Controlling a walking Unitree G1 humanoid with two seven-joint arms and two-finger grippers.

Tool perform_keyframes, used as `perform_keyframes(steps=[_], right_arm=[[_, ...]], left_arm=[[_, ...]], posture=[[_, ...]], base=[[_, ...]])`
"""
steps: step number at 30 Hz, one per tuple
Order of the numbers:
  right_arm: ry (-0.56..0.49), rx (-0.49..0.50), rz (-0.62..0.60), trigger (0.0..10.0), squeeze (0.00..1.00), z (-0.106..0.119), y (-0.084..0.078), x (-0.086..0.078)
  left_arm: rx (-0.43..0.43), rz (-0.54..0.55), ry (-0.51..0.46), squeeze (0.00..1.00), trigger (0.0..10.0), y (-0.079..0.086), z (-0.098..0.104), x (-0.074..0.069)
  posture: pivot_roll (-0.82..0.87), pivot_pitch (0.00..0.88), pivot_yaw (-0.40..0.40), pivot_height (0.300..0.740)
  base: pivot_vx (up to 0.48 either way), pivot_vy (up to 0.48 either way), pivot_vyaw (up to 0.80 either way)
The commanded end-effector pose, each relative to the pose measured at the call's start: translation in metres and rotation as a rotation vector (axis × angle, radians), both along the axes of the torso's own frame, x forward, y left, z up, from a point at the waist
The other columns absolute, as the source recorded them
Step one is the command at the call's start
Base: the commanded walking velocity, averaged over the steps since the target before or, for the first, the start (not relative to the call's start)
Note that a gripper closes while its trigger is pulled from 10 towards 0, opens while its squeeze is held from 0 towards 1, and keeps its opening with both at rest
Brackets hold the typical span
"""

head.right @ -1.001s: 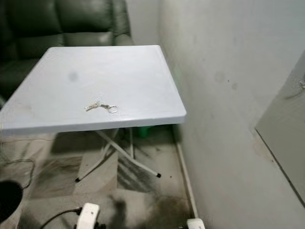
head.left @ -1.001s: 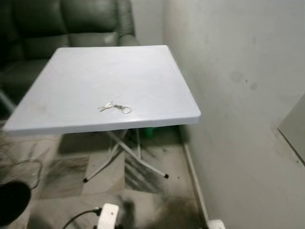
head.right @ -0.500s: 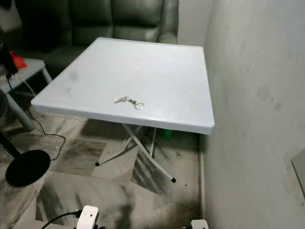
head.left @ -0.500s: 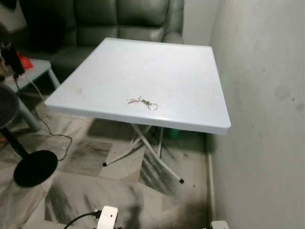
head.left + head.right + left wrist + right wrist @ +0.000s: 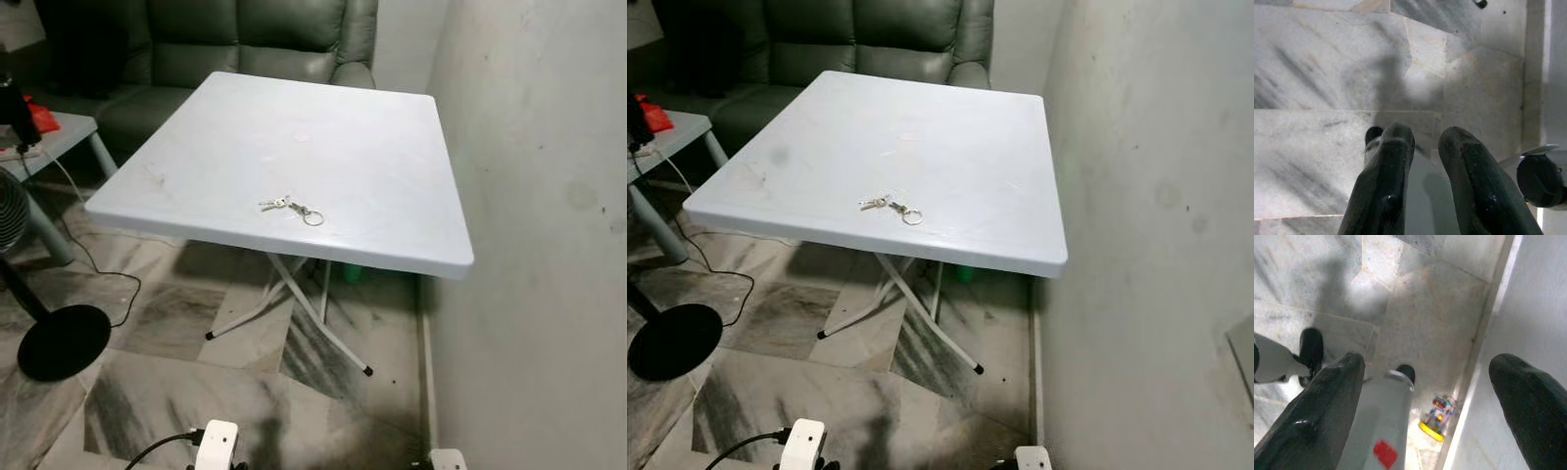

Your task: Hang keys on a hook

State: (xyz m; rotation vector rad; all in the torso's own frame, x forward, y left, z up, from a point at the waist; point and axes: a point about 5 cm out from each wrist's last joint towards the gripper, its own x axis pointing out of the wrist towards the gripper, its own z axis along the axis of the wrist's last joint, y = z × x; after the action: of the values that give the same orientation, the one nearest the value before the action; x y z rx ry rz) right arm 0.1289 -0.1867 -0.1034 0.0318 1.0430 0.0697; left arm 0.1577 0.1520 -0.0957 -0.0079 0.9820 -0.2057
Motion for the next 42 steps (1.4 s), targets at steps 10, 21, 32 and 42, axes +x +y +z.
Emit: perform_keyframes(steps=[10,21,32,42], right_arm=[[-0.017,0.02,-0.012,10.0,0.0,0.0009,0.0054,0.0039],[-0.015,0.023,-0.019,10.0,0.0,0.0007,0.0047,0.0031],[-0.016,0.025,-0.036,10.0,0.0,0.0008,0.0034,0.0033],[-0.016,0.028,-0.041,10.0,0.0,0.0007,0.0035,0.0031]], left_arm=[[0.015,0.021,0.004,0.0,10.0,0.0076,0.0006,0.0016],[0.014,0.029,0.007,0.0,10.0,0.0085,0.0005,0.0013],[0.012,0.031,0.011,0.0,10.0,0.0081,0.0005,0.0015],[0.014,0.034,0.016,0.0,10.0,0.0088,0.0,0.0004]], posture=[[-0.04,0.0,-0.048,0.74],[-0.04,0.0,-0.047,0.74],[-0.04,0.0,-0.05,0.74],[-0.04,0.0,-0.05,0.74]], base=[[0.0,0.472,0.0],[0.0,0.472,0.0],[0.0,0.472,0.0],[0.0,0.472,0.0]])
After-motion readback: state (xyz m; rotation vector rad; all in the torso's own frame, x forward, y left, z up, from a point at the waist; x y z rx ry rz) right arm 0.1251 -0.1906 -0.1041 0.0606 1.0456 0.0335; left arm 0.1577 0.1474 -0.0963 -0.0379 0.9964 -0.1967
